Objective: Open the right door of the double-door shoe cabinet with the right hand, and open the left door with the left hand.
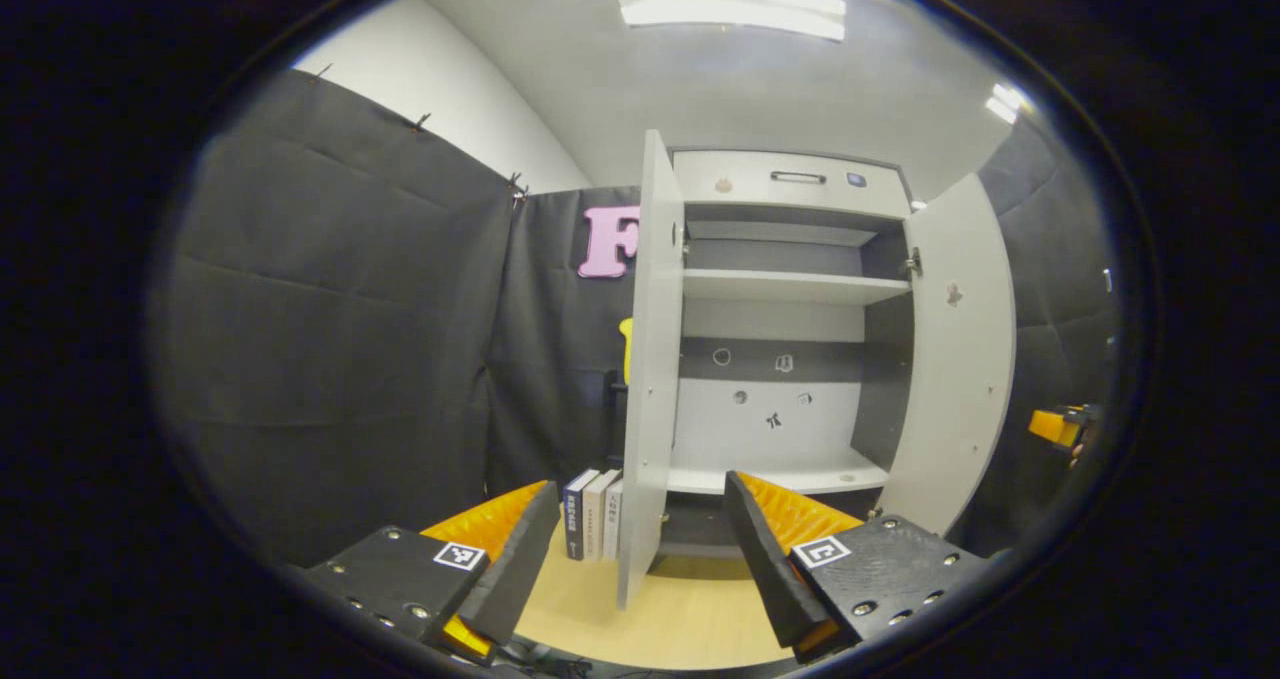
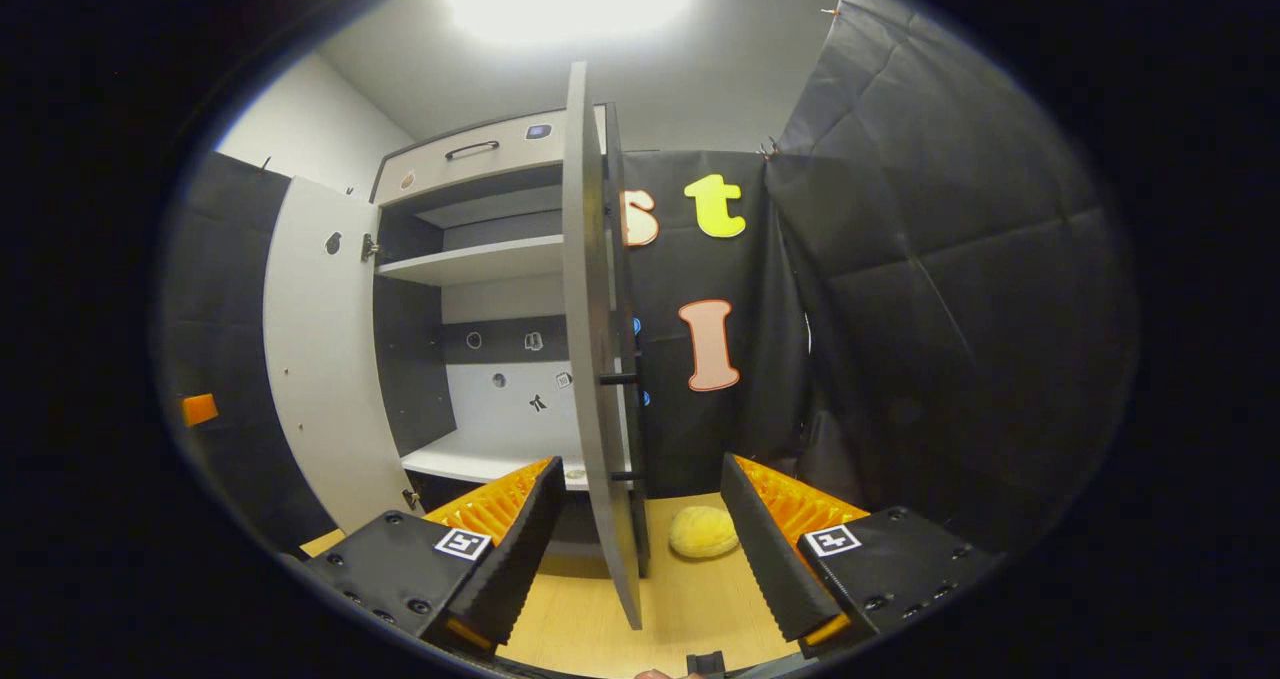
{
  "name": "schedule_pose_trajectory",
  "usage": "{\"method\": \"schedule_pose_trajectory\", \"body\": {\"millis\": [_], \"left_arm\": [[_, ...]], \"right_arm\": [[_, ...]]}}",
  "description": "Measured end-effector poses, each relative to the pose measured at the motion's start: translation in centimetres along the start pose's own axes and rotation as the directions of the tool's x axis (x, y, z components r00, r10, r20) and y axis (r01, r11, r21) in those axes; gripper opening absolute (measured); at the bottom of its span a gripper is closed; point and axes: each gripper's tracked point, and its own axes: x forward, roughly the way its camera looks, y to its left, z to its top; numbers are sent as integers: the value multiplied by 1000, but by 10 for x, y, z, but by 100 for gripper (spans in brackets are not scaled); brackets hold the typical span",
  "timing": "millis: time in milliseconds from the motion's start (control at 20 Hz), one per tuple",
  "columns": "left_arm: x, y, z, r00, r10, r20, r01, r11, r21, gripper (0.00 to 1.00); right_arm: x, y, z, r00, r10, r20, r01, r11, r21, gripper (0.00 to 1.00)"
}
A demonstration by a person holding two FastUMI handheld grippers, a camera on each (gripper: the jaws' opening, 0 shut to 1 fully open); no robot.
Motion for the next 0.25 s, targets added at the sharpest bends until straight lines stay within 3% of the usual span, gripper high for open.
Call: {"method": "schedule_pose_trajectory", "body": {"millis": [200, 250], "left_arm": [[14, 4, -8, 999, -33, -9, 33, 999, 7, 95], [17, 1, -8, 999, -43, -11, 44, 999, 8, 94]], "right_arm": [[5, 14, 0, 1000, -7, 10, 7, 1000, -6, 98], [7, 15, -2, 1000, -12, 5, 12, 1000, -3, 92]]}}
